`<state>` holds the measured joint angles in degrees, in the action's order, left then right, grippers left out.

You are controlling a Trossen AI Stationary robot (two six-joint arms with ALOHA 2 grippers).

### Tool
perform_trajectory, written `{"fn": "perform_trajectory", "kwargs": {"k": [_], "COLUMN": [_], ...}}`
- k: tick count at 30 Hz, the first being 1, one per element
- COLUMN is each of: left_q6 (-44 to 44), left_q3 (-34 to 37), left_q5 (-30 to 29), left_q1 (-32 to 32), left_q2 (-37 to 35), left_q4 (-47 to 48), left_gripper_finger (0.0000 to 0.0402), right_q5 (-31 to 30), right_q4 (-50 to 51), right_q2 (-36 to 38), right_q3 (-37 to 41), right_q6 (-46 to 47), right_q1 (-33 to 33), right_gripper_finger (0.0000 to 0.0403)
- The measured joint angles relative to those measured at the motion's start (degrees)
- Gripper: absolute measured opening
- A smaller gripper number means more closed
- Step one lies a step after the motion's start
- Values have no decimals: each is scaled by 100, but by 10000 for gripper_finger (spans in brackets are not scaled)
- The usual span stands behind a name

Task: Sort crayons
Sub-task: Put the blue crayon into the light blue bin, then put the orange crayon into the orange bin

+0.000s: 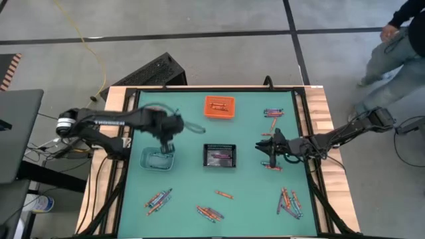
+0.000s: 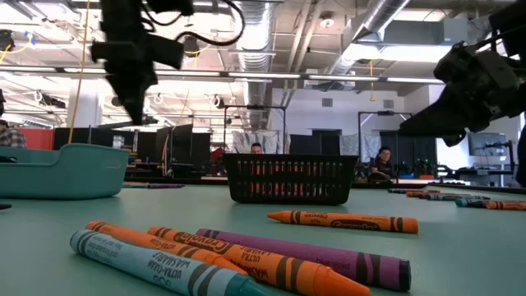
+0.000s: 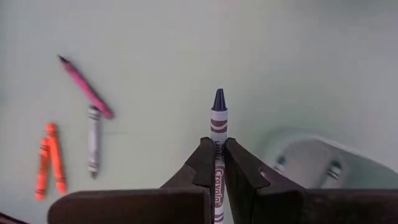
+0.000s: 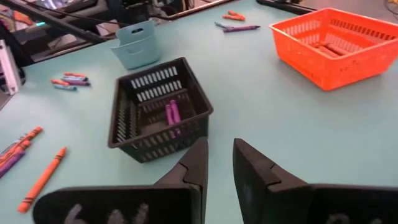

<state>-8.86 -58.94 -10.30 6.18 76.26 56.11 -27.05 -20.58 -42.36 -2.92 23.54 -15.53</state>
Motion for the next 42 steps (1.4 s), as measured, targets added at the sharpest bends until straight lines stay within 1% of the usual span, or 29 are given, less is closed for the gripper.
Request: {"fn": "perform_trajectory", "kwargs": {"k": [3,7,10,14,18,27,32,37,42], "left_q6": [-568,-1221,-1566,-1824,-1884,-1879,-1703,-1508,-1331], "left_q3": [307,721,1084,1487,1671,1681,1681,1596,1197], "left_q5": [-77,-194,-256,-218,-198,75,235,216,202], "left_q1": [-609,-1246,-1556,-1794,-1913,-1948,-1948,-1941,-1931], "left_q2": [-131,-174,-174,-172,-172,-170,-170,-169,-170], "left_q4": [-17,-11,-19,-41,-130,-380,-520,-545,-456], "left_gripper_finger": [4,4,4,4,4,9,48,93,113], "right_q5": [-1,-2,-2,-4,-4,-4,-4,-4,-4], "right_q4": [-2,-9,-9,-7,-6,-7,-7,-7,-7], "right_q2": [0,1,0,-1,0,-1,-1,-1,0], "right_q3": [0,0,0,0,0,0,0,0,0], "right_q6": [-1,-3,-4,-18,-110,-109,-108,-108,-109], "right_q1": [-69,-82,-39,-2,-2,-2,-2,-2,-2], "right_gripper_finger": [74,74,74,74,74,74,74,74,74]}}
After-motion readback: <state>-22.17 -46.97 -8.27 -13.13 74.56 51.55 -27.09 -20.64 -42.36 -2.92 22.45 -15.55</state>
